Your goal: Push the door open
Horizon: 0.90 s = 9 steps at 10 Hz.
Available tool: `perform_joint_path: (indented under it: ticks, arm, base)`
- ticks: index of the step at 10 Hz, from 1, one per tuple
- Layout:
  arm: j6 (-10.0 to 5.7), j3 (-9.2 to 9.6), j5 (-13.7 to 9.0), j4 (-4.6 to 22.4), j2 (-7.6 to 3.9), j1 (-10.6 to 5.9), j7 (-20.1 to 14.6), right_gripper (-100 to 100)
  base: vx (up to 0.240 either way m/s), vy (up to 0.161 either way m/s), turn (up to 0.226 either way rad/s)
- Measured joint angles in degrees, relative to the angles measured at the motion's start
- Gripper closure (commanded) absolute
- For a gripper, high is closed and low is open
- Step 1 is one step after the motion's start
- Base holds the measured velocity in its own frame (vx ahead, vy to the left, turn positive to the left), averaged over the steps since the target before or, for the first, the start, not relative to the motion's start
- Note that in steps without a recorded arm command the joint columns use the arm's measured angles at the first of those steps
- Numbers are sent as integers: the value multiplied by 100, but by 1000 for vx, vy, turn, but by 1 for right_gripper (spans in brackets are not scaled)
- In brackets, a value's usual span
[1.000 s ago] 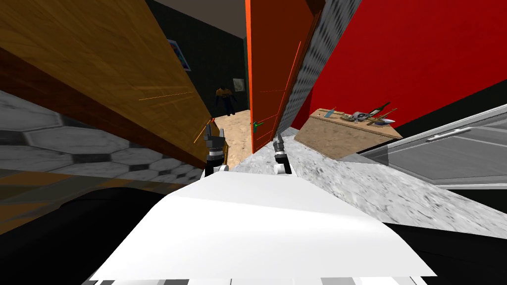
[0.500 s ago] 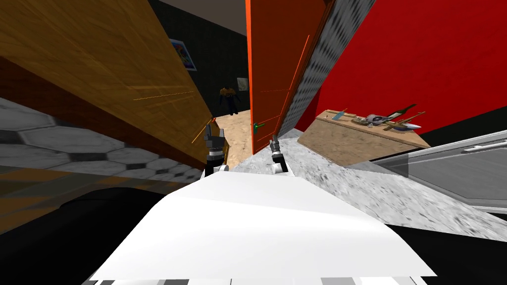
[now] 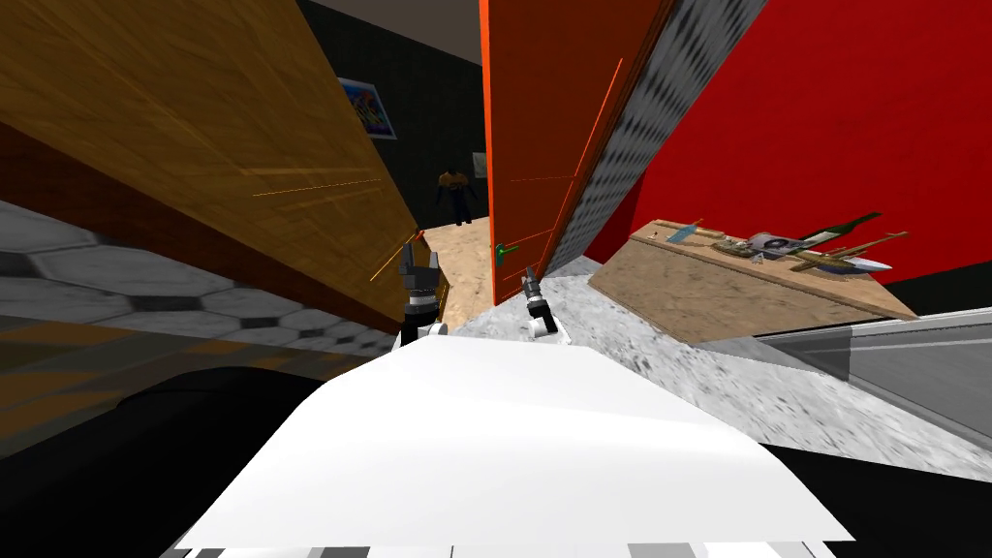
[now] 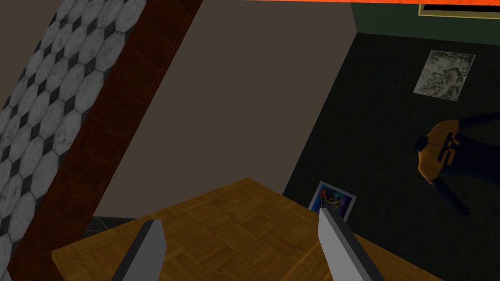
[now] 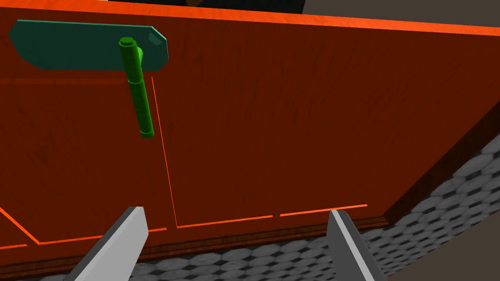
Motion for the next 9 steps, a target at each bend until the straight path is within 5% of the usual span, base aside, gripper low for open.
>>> perform_joint_path:
  ticks: [9]
  arm:
    - [242, 432, 74, 1139, 193, -572, -111, -100]
  base:
    - [124, -142, 139]
